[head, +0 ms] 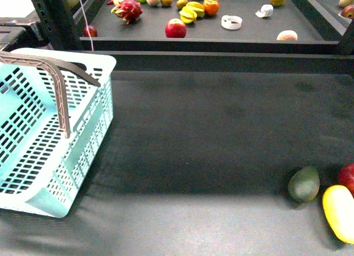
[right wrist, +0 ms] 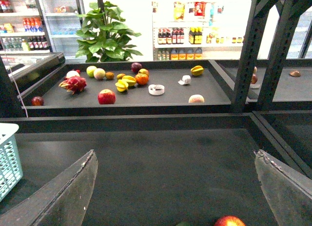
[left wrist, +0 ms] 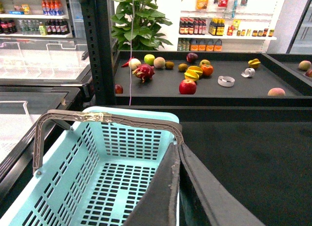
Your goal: Pick mango with right arm and hold basket with left
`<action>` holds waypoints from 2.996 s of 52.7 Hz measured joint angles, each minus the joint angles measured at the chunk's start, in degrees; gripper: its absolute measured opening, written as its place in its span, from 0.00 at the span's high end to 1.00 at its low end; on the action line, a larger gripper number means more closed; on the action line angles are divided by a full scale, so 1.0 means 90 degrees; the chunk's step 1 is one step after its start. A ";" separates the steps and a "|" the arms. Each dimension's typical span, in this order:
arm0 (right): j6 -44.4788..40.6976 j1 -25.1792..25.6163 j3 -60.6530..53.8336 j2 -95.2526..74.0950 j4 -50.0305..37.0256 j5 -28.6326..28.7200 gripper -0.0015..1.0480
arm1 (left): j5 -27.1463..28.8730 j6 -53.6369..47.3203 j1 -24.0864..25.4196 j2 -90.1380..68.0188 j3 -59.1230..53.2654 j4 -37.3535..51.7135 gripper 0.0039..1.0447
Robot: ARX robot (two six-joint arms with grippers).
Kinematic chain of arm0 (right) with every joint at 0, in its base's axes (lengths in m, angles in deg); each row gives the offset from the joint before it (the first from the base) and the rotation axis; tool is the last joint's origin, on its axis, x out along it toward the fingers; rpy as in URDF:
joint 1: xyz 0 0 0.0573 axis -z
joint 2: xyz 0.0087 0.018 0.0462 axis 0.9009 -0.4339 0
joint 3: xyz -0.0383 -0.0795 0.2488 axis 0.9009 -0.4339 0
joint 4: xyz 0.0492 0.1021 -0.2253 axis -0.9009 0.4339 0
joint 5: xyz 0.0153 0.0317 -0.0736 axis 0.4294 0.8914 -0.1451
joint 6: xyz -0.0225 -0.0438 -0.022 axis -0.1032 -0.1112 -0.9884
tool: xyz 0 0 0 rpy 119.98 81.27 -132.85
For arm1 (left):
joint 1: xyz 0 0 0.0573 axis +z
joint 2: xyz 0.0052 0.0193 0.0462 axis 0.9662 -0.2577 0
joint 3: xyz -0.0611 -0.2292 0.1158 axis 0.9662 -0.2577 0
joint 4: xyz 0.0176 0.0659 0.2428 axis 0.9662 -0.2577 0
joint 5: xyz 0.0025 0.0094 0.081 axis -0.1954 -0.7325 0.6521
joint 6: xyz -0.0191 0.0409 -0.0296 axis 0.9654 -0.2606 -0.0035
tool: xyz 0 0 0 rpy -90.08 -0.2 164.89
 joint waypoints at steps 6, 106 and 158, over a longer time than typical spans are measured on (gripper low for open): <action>0.0000 0.0000 0.0000 0.0000 0.0000 0.0000 0.08 | 0.0000 0.0000 0.0000 0.0002 0.0000 -0.0002 0.71; 0.0000 0.0000 0.0000 0.0000 0.0000 0.0000 0.08 | 0.0029 0.6322 -0.0177 -1.2461 0.4665 0.4869 0.06; 0.0000 0.0000 0.0000 0.0000 0.0000 0.0000 0.08 | -0.0415 0.6618 0.0204 -1.2497 0.4852 0.4527 0.91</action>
